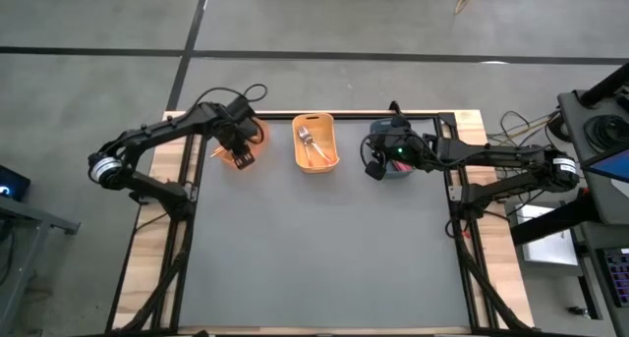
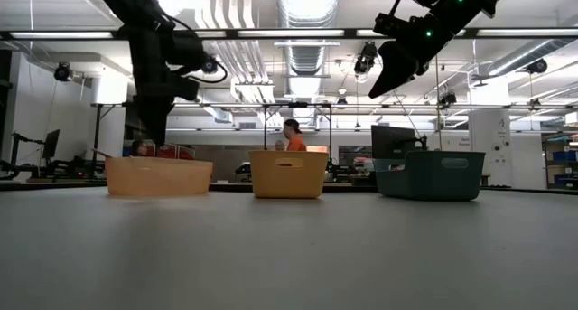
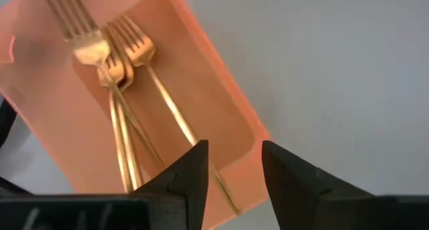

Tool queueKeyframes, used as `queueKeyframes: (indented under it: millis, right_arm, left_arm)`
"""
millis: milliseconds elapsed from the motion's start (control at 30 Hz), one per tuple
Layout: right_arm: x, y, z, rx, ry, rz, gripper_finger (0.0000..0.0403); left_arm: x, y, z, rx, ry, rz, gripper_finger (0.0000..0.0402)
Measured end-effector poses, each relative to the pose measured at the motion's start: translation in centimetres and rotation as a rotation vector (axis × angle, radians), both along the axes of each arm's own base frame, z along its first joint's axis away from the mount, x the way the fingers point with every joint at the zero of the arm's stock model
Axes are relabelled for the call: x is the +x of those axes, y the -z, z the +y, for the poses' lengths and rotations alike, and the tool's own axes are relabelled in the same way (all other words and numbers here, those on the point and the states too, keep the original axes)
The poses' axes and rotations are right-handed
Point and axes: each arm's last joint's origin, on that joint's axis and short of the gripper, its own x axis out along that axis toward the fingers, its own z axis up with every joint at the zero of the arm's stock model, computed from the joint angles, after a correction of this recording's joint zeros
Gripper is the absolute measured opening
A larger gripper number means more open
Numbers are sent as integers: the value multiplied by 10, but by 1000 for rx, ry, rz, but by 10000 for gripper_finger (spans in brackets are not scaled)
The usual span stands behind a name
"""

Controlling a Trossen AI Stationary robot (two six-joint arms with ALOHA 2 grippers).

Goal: Sort silverware by color (type)
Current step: Adjust the gold forks in the orange bin

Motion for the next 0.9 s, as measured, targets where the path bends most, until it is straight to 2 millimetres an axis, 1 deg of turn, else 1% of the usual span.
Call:
queueKeyframes:
  millis: [167, 433, 700, 900]
  right_arm:
    - [0, 0, 0, -1, -1, 1, 63]
    - [0, 0, 0, -1, -1, 1, 63]
    - [0, 0, 0, 0, 0, 0, 63]
    - [0, 0, 0, 0, 0, 0, 63]
  left_arm:
    - [-3, 6, 4, 13, 6, -3, 114]
    - [-14, 23, 9, 17, -17, 0, 114]
    - [-16, 38, 7, 25, -19, -8, 113]
    - [-17, 43, 6, 23, -43, -14, 113]
